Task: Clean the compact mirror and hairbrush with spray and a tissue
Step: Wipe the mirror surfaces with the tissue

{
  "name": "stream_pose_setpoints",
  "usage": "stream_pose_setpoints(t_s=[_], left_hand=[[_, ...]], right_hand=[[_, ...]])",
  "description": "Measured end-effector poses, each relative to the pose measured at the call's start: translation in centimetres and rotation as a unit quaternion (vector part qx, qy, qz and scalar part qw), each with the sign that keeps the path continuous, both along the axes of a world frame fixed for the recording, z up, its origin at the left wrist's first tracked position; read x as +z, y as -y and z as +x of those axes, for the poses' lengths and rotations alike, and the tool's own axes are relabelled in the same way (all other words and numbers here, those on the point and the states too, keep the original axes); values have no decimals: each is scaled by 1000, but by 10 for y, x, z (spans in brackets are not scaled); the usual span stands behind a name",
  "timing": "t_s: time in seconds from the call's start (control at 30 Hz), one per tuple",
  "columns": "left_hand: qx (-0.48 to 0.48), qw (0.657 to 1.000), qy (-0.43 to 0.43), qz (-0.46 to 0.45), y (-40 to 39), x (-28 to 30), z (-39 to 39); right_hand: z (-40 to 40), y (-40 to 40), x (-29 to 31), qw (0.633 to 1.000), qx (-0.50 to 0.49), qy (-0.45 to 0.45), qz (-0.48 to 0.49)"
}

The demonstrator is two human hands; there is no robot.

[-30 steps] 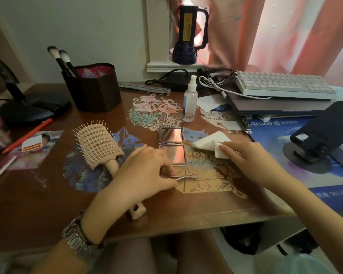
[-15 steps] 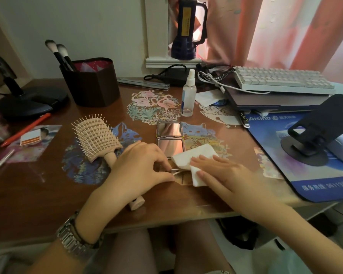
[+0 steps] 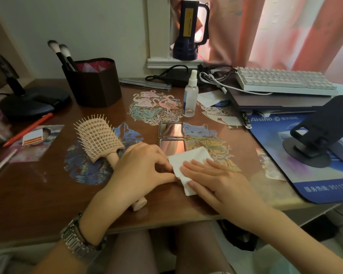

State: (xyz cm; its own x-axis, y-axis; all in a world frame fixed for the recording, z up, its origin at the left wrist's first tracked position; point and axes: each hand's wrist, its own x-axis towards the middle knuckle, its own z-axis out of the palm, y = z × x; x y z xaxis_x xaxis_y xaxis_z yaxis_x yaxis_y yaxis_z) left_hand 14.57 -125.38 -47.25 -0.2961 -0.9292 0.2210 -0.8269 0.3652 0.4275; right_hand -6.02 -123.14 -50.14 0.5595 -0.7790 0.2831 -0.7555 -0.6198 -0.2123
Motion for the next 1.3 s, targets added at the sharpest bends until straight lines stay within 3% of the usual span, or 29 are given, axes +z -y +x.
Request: stream_pose_setpoints(t_s=[0.3, 0.7, 1.3], left_hand=[[14, 1000, 20, -16, -2, 0, 0], [20, 999, 28, -38, -2, -3, 2], [32, 998, 37, -29, -3, -1, 0]], right_hand=[[-12, 1, -2, 999, -29, -35, -28], [4, 0, 0, 997, 13, -57, -51], [-6, 3, 2, 998, 8, -64, -7]])
